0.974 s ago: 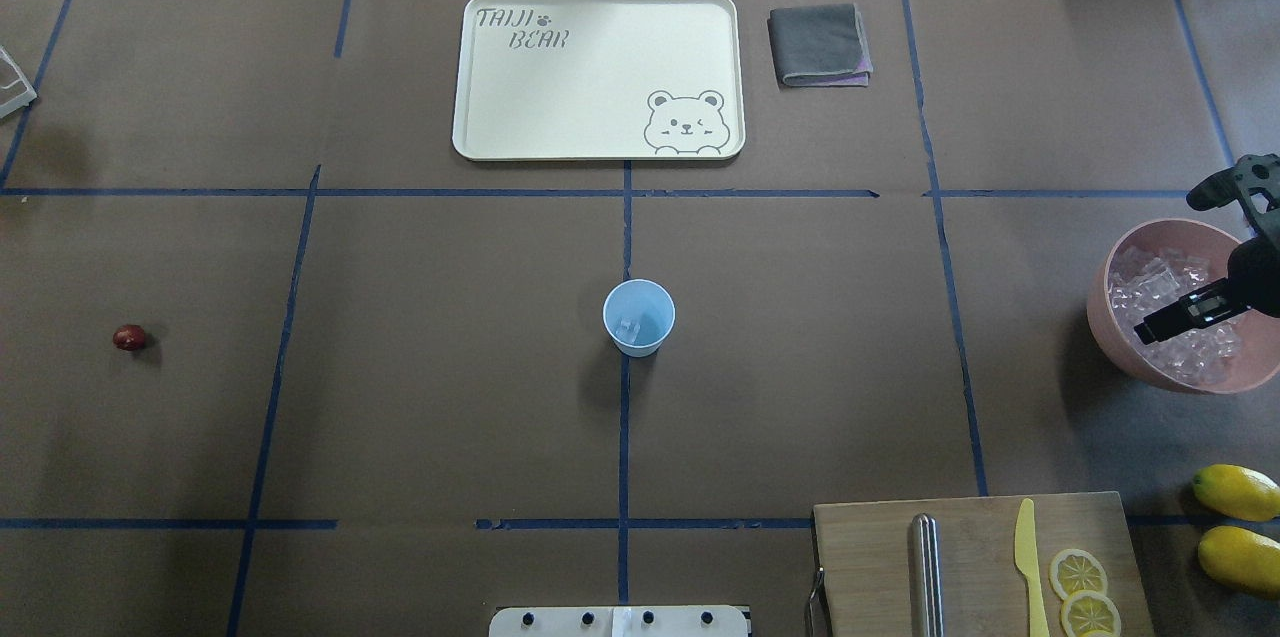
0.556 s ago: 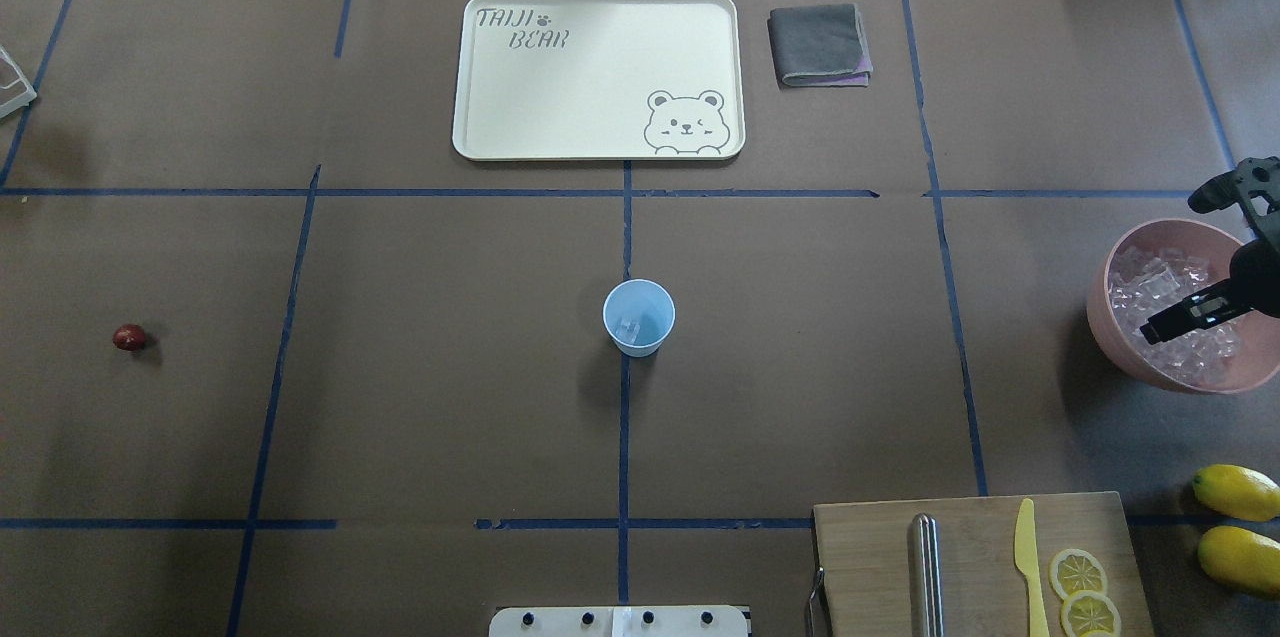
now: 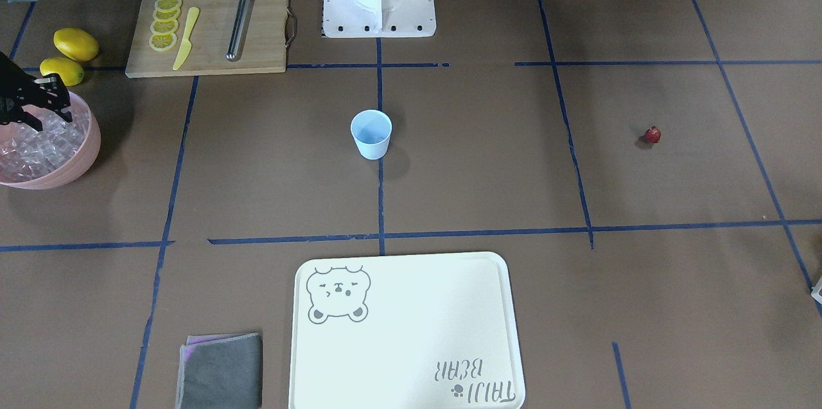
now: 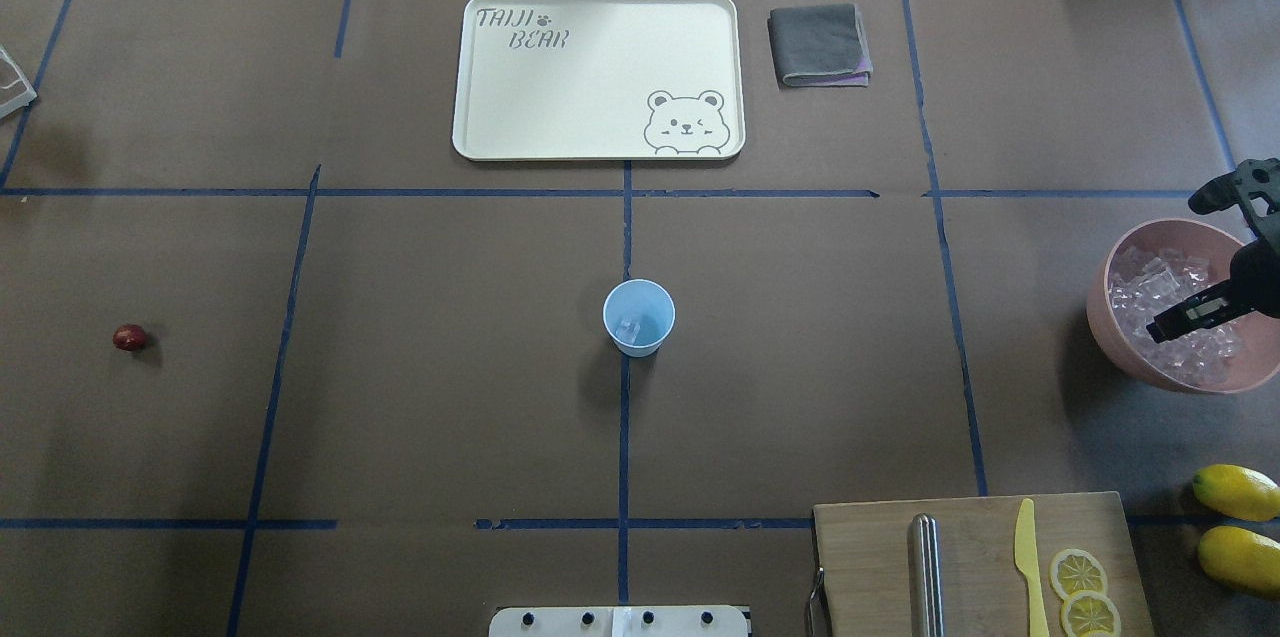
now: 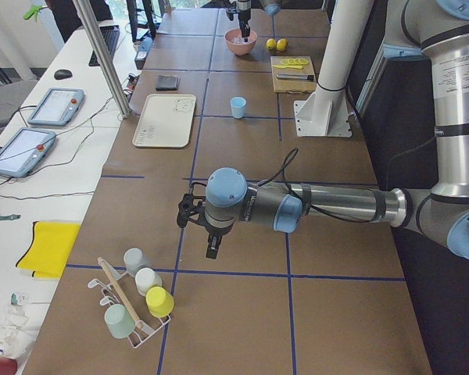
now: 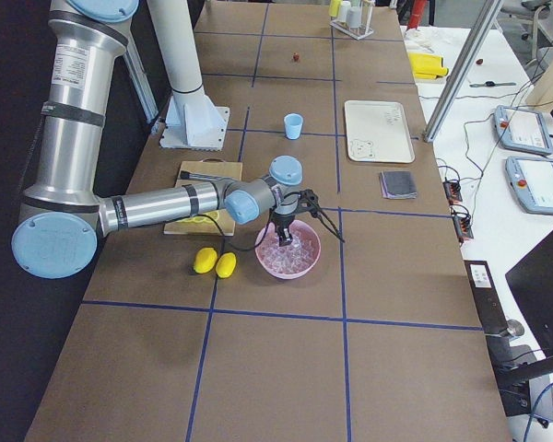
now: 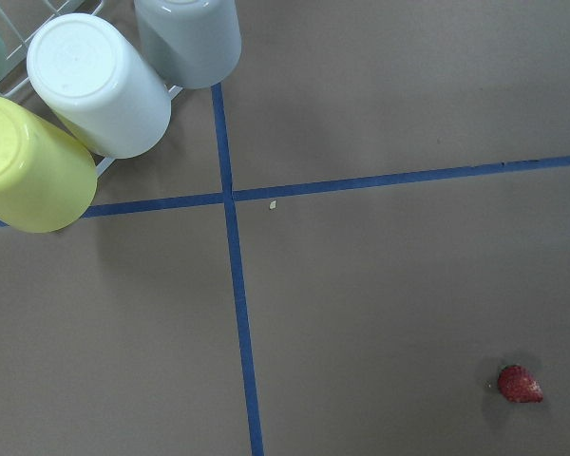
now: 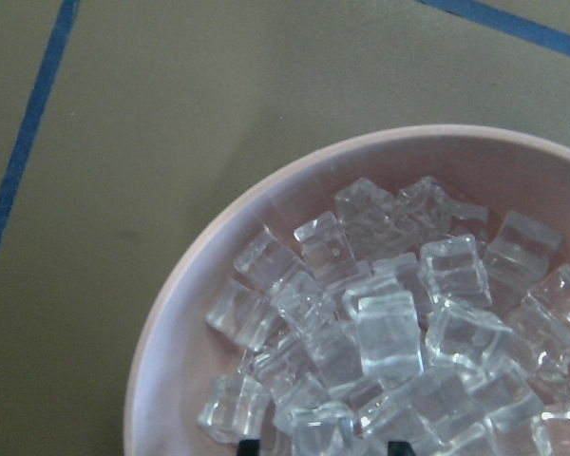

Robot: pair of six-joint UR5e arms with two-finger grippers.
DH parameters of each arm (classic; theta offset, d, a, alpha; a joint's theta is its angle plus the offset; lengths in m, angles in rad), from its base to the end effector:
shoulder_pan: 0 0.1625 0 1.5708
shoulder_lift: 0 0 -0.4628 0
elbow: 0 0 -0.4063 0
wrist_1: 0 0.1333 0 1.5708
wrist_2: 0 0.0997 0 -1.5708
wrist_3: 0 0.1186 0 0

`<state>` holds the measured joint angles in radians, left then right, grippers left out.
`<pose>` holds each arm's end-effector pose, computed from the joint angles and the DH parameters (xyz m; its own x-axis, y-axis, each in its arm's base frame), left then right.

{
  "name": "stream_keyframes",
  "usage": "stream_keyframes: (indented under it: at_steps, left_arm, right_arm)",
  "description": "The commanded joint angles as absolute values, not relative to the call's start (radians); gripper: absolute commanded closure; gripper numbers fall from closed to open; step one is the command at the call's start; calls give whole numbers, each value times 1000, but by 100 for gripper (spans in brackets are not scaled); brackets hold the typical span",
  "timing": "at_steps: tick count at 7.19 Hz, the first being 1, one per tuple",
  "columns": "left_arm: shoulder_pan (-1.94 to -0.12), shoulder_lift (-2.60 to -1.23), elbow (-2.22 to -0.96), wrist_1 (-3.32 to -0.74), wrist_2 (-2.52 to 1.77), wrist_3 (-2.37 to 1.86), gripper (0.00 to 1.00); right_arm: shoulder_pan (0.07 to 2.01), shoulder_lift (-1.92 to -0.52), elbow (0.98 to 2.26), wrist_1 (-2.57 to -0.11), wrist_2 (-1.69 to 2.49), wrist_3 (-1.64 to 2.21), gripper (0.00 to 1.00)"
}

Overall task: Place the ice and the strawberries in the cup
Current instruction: 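Lower the right gripper into the bowl and grasp more ice cubes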

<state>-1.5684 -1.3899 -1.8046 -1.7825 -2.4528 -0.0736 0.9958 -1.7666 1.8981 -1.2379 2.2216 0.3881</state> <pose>-0.0407 -0.4385 0.6429 0.6336 0.1319 -0.7624 0.0444 0.9775 0.2060 -0.1900 -0.4061 0.6029 0.6654 -0.3273 0.6709 0.2533 0.9444 0.2096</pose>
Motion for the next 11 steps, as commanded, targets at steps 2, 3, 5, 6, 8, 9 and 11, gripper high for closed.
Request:
stream_keyframes:
  at_steps: [2,3,5,6,8,9,11]
  left_arm:
    - [-1568,-1390,-1799,-1784,-2453,-74,0]
    - [-1568,-1391,-1799,-1783,-2453,-74,0]
    - [-1568,-1391,-1799,-1784,-2453,-74,0]
    - [-1568,-1391,-1799,-1783,-2453,-74,0]
    - [-1568,-1391,-1802,-1784,-2453,-75,0]
    - [-1568,-1391,-1804,-1784,-2453,-74,0]
    - [-1568,-1391,-1805,-1784,-2454,-75,0]
  right_arm:
    - [996,-1760,1887,-1238,2221,388,48]
    - [996,-1759,1888,-1236,2221,388,60]
    - [999,-1763,1891,-1232,2223,388,98]
    - [1024,-1769,1920,-1232,2227,390,100]
    - [1118,-1784,2038,-1250,2273,396,100]
    - [1132,-1770,2089,-1252,2337,441,100]
    - [1045,-1586,2098,-1250,2345,834,100]
